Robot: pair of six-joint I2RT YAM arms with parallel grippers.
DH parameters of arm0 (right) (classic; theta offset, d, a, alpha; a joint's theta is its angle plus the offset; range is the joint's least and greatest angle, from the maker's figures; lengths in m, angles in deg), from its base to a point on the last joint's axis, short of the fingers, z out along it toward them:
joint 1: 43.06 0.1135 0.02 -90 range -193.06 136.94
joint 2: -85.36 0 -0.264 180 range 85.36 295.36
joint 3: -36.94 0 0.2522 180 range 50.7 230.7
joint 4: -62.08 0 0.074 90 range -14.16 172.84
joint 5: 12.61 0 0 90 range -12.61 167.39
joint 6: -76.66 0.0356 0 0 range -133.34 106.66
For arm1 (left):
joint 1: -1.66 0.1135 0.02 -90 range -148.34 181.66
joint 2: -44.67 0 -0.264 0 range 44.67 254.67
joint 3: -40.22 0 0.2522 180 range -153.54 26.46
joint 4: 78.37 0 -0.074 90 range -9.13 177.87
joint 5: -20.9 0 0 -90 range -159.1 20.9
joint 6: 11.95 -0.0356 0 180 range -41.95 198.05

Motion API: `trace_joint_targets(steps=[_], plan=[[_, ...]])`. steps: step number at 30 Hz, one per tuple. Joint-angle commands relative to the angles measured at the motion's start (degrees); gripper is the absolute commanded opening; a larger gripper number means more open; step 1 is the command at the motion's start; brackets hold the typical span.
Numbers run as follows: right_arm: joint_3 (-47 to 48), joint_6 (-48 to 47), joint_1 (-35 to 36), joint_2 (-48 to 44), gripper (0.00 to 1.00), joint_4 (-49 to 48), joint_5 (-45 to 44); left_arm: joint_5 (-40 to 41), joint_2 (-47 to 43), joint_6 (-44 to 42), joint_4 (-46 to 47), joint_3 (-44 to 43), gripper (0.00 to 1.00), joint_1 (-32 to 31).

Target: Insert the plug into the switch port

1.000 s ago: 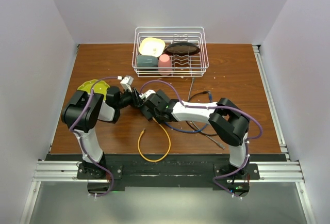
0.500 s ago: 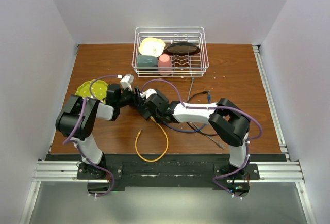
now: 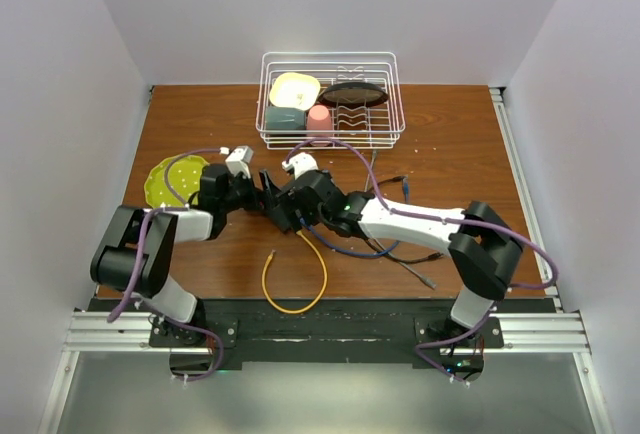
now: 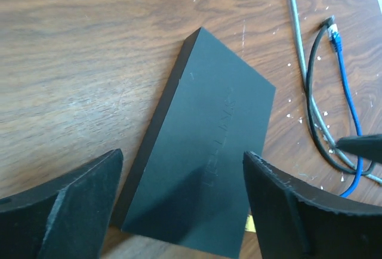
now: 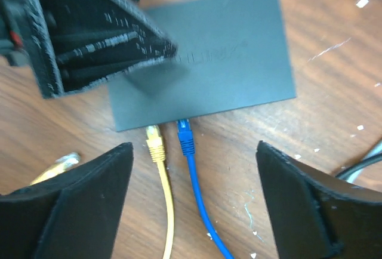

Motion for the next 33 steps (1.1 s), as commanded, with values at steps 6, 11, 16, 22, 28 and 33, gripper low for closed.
trace_joint_targets(steps=[6,11,16,22,28,33], plan=[[-3.19,1.87,-0.11,-11.51,0.98,-1.85,-2.0,0.45,-14.28,-0.75,-6.02,-2.41,0.98,0.41],[-6.44,3.2,-0.11,-17.49,0.99,-3.69,-0.51,4.05,-24.65,-3.12,-14.98,-5.92,1.0,0.32],[-8.99,2.76,-0.02,-21.98,0.99,-3.96,-2.61,5.47,-33.78,-5.32,-20.09,-8.91,1.0,0.41],[-10.93,3.37,-0.02,-24.53,0.98,-3.69,-5.42,4.94,-39.6,-4.27,-17.21,-7.07,1.0,0.41],[-11.81,5.3,-0.28,-26.02,0.98,-1.77,-9.73,2.75,-39.96,-3.04,-16.58,-7.68,1.0,0.41],[-9.79,7.32,-3.17,-24.01,0.96,0.34,-13.69,-1.9,-38.81,-0.67,-13.25,-7.16,1.0,0.41]])
